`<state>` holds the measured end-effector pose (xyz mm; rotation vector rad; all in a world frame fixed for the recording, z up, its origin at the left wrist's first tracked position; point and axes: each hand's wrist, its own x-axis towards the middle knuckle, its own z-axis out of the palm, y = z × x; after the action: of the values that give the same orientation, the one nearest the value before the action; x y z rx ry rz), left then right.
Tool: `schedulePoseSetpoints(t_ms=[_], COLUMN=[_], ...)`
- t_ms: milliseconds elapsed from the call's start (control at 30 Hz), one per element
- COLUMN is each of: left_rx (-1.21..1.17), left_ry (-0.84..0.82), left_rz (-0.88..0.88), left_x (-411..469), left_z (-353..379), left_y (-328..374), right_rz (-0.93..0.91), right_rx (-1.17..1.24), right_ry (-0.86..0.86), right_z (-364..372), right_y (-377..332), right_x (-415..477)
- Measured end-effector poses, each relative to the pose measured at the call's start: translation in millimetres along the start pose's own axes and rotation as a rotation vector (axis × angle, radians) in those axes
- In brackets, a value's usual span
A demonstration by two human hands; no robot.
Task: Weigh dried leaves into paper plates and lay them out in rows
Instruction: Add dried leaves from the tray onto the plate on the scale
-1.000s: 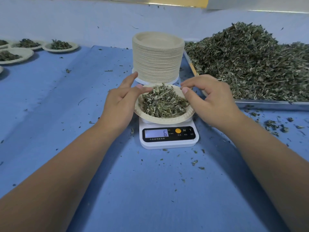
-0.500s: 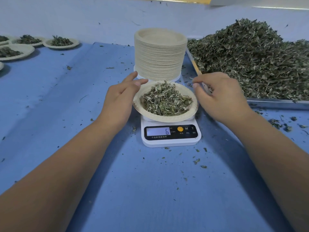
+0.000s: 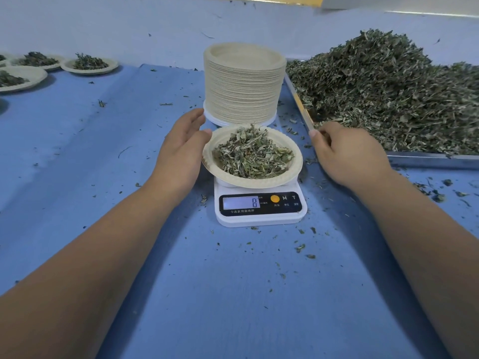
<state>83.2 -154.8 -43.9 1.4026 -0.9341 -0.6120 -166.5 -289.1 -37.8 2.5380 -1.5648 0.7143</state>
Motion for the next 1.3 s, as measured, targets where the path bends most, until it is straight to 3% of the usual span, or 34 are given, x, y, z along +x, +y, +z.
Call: schedulePoseSetpoints(t_ms=[67,200,367,600,700,867,1000,1133,1300], left_rx=[-0.009,-0.006,0.004,0.042,0.06,-0.006,-0.065,-0.118,-0.42], left_ry=[0.011,0.016,0.025,0.023,0.028,0.001,-0.005,-0.035,0.158], left_rz=[0.001,0.006,-0.011,-0.026,-0.053,-0.153,-0.171,-0.219,-0.397], left_x=[-0.2,-0.5,-1.5,-0.5,1.4,-0.2,-1.8,-2.7,3.1], left_z=[0.2,0.4,-0.2,-3.3,-1.8,10.0,9.9,9.1,-0.8], left_y=[0.7,0.2,0.3,-1.8,-1.6,-0.2,-1.1,-1.0,8.3], right_rz=[-0.004,-0.005,0.045,0.053,-0.027,-0.258,-0.325,-0.26,-0.257], right_rx=[0.05,-0.039,0.166,0.14,0.052,0.22,0.098,0.236,0.412], right_ry=[0.074,0.009,0.132,0.055,0.065,0.158,0.107,-0.018,-0.201], right_z=[-0.6,5.3,5.3,2.6,-3.4,-18.1,-15.5,-13.7,-14.6], right_y=[-0.1,1.6,7.9,7.4,2.3,-24.7,-36.3,-43.3,-57.0], right_x=[1.2,0.7,8.1,10.5,3.7,-14.3,-20.3,-24.5,-34.2])
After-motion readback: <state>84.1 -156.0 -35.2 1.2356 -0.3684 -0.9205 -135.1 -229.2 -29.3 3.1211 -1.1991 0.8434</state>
